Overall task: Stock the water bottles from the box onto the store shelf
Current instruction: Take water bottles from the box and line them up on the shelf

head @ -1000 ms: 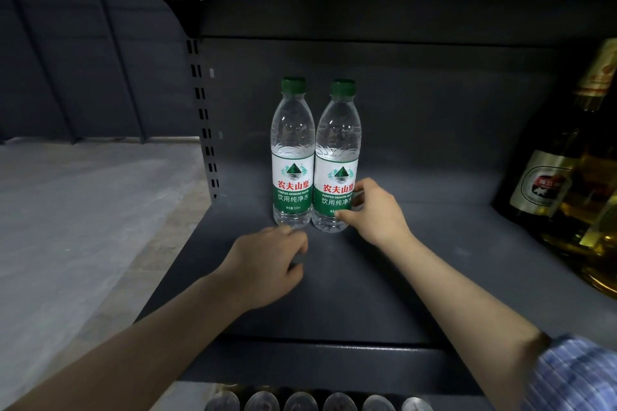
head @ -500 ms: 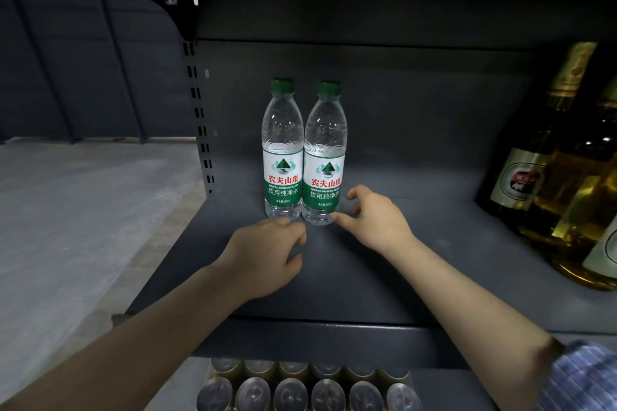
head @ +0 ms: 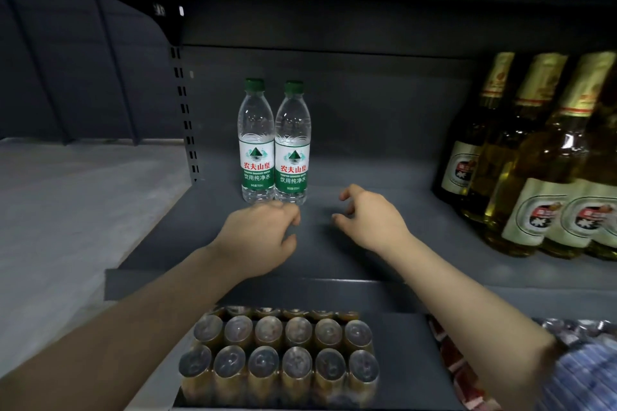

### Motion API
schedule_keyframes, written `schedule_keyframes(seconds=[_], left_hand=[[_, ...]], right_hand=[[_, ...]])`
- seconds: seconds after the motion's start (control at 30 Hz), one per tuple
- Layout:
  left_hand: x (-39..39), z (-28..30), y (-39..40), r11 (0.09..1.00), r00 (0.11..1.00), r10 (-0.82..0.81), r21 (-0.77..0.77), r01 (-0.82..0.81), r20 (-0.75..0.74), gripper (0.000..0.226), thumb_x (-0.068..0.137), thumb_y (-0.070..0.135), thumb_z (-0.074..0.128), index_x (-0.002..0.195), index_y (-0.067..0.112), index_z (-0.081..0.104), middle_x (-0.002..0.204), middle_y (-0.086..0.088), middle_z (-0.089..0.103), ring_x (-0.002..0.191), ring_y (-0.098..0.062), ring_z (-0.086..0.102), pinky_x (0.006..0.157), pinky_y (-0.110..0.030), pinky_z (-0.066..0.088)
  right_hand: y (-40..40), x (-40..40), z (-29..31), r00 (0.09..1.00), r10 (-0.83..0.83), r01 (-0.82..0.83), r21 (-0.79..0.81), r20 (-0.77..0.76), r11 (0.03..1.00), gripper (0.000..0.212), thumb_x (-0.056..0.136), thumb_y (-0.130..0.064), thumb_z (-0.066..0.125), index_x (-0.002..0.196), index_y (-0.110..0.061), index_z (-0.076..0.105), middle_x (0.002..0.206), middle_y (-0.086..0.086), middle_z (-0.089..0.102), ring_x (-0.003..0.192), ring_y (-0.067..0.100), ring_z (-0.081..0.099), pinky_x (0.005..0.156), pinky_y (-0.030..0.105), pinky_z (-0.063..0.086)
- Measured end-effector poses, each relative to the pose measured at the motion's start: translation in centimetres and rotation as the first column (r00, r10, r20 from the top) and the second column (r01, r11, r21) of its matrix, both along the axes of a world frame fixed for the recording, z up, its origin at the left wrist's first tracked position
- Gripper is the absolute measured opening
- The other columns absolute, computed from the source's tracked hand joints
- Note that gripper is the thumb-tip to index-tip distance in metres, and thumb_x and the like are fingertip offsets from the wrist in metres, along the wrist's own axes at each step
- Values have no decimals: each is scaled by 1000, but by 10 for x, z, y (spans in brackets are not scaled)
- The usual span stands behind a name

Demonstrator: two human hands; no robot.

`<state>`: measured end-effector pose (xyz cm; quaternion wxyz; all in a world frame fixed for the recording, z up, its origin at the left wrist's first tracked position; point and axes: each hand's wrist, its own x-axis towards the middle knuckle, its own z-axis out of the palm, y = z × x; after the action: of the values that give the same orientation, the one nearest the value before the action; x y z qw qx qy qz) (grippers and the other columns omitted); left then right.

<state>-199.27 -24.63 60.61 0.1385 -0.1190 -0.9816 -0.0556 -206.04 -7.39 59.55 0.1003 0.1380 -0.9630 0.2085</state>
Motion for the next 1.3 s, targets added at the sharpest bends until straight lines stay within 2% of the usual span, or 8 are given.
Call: schedule_keyframes(seconds=[0.27, 0.73, 1.03, 1.3], left_hand=[[37, -2, 31, 999, 999, 37, -8, -37, 3, 27, 91, 29, 44, 117, 23, 47, 119, 3, 53, 111, -19, 52, 85, -32, 43], [105, -24, 74, 992, 992, 125, 38, -124, -22, 21, 90, 27, 45, 110, 22, 49, 112, 3, 57, 105, -20, 55, 79, -32, 44], [133, -35, 96, 997, 997, 83, 6, -83, -3, 21, 92, 27, 43, 112, 24, 48, 114, 4, 55, 103, -19, 54, 68, -26, 34], [165, -46, 106, 1000, 1000, 19, 7, -19, 23, 20, 93, 30, 41, 111, 23, 47, 113, 3, 55, 100, -17, 54, 68, -26, 33]], right_hand=[[30, 39, 3, 999, 32, -32, 7, -12, 999, 37, 85, -32, 56, 118, -18, 47, 108, 5, 63, 100, 28, 58, 80, 36, 50], [65, 103, -10, 995, 88, -88, -8, -40, 996, 36, 85, -26, 54, 120, -17, 48, 110, 6, 63, 103, 28, 57, 81, 34, 46], [93, 134, -21, 998, 41, -42, -13, -39, 999, 33, 86, -25, 53, 117, -16, 49, 106, 6, 64, 101, 27, 57, 76, 32, 44], [109, 168, -36, 1000, 9, -9, 0, -14, 1000, 33, 84, -20, 53, 116, -14, 50, 99, 6, 67, 96, 27, 59, 73, 33, 47]])
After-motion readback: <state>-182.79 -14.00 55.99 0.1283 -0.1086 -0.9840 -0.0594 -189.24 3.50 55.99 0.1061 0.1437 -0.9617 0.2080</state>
